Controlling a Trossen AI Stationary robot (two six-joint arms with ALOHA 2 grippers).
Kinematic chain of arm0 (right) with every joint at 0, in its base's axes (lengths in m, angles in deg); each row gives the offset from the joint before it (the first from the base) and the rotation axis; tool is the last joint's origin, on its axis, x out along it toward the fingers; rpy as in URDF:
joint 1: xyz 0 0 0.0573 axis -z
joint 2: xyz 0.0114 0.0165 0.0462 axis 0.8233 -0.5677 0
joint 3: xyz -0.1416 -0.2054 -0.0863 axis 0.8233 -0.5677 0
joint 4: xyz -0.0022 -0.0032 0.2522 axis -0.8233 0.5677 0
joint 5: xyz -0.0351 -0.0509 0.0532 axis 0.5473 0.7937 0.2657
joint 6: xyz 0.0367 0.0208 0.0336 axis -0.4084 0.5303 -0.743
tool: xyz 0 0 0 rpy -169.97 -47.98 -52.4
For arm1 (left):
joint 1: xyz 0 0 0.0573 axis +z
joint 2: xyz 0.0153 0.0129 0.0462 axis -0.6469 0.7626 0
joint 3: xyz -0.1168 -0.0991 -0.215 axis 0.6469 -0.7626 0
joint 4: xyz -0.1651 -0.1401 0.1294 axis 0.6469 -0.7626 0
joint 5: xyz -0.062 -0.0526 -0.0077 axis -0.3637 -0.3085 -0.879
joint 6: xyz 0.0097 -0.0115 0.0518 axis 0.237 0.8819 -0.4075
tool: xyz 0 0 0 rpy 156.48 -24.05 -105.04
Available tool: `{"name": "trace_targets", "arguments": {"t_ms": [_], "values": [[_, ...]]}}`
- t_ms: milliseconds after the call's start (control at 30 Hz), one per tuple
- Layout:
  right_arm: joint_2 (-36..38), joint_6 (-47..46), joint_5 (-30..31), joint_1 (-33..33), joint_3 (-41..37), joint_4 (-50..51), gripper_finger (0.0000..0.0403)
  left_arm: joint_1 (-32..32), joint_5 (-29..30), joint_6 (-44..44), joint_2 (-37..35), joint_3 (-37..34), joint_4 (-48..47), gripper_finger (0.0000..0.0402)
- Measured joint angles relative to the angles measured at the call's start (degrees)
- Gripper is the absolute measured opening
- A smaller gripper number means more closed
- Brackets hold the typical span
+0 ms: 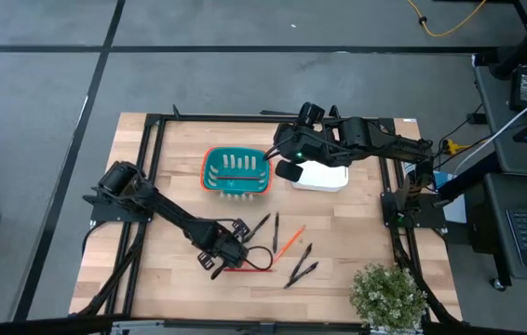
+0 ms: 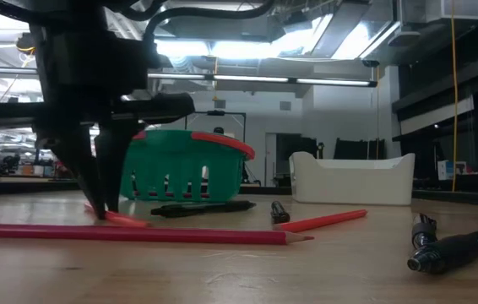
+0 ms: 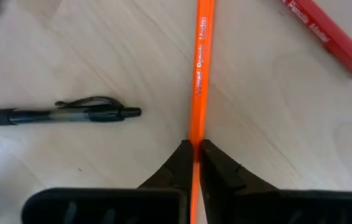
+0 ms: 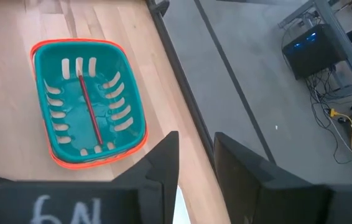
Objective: Sort pens & pencils
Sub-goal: Put the left orange pencil into the blue bin
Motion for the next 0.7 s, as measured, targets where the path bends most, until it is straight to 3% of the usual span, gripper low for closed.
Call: {"name": "trace_targets", "arguments": {"t_ms": [700], "values": [[0.0, 0.1, 0.0, 0.0, 0.0, -1.0, 0.0102, 0.1, 2.5, 3.0, -2.0, 0.0, -2.4, 0.0013]]}}
